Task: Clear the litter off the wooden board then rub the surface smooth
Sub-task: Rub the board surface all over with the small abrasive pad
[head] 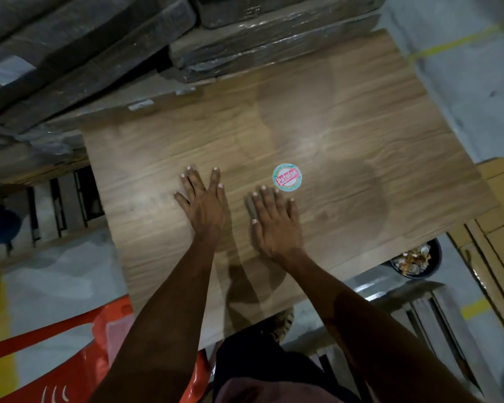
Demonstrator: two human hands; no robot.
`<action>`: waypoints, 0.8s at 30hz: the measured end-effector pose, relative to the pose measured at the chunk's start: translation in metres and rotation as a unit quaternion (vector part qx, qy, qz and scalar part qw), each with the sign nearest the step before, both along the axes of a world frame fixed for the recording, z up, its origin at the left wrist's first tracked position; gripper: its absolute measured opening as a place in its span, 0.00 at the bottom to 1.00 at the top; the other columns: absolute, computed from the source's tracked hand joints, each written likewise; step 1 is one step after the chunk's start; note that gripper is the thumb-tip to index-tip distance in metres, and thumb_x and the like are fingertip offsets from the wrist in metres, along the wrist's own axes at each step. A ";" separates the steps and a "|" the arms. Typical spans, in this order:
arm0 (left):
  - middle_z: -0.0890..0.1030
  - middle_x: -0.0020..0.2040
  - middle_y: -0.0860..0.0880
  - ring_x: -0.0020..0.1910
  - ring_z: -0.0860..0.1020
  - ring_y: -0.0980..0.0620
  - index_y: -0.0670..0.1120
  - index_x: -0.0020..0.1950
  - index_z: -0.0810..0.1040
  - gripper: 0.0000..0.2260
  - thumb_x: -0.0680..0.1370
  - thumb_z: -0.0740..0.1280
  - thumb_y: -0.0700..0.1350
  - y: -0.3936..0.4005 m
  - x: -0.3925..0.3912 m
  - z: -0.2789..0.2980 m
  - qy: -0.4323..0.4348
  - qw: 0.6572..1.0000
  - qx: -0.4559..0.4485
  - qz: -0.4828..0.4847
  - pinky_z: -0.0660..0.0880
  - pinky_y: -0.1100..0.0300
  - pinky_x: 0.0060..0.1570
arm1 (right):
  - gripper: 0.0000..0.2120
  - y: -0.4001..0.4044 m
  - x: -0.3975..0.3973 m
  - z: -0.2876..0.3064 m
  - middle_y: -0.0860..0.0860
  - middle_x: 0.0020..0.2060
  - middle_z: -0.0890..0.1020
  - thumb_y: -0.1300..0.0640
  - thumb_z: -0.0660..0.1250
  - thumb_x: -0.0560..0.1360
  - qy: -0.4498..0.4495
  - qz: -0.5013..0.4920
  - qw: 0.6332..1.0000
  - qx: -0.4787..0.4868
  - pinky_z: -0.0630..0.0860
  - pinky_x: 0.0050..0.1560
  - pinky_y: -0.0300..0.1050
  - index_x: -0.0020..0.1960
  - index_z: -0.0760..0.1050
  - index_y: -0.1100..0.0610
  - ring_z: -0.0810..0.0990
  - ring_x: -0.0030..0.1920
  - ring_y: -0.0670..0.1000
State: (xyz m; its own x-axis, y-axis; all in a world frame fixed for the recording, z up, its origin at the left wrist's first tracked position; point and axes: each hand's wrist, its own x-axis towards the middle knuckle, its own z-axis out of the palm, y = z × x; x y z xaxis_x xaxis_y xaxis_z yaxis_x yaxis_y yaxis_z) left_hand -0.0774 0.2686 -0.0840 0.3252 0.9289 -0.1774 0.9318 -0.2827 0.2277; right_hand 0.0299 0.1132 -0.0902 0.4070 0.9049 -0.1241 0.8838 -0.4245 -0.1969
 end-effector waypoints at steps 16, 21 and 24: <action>0.46 0.84 0.40 0.83 0.42 0.41 0.61 0.81 0.58 0.22 0.87 0.48 0.55 0.033 0.016 0.002 -0.028 0.999 -0.014 0.014 0.48 0.33 0.75 | 0.31 0.068 0.035 0.000 0.51 0.84 0.52 0.46 0.53 0.83 0.020 -0.017 0.999 0.020 0.54 0.79 0.64 0.84 0.51 0.50 0.51 0.83 0.57; 0.44 0.84 0.41 0.83 0.40 0.41 0.60 0.82 0.56 0.22 0.87 0.47 0.55 0.052 0.038 0.002 -0.016 0.998 -0.030 0.052 0.46 0.33 0.75 | 0.32 0.096 0.057 0.002 0.55 0.84 0.53 0.47 0.53 0.83 0.026 -0.075 0.997 0.023 0.52 0.78 0.68 0.84 0.51 0.53 0.52 0.83 0.62; 0.44 0.84 0.42 0.83 0.40 0.42 0.59 0.82 0.56 0.22 0.87 0.47 0.55 0.061 0.052 -0.001 -0.015 0.997 -0.030 0.071 0.46 0.33 0.76 | 0.32 0.108 0.043 -0.001 0.56 0.84 0.53 0.47 0.54 0.83 0.037 -0.019 0.999 0.026 0.51 0.78 0.68 0.84 0.52 0.54 0.51 0.82 0.64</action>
State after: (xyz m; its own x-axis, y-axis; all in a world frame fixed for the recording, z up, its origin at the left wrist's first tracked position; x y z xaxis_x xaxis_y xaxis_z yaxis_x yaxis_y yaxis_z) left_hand -0.0251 0.3295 -0.0846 0.1969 0.9539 -0.2267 0.9540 -0.1331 0.2686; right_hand 0.0725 0.2210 -0.0915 0.4318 0.8955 -0.1076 0.8498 -0.4439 -0.2844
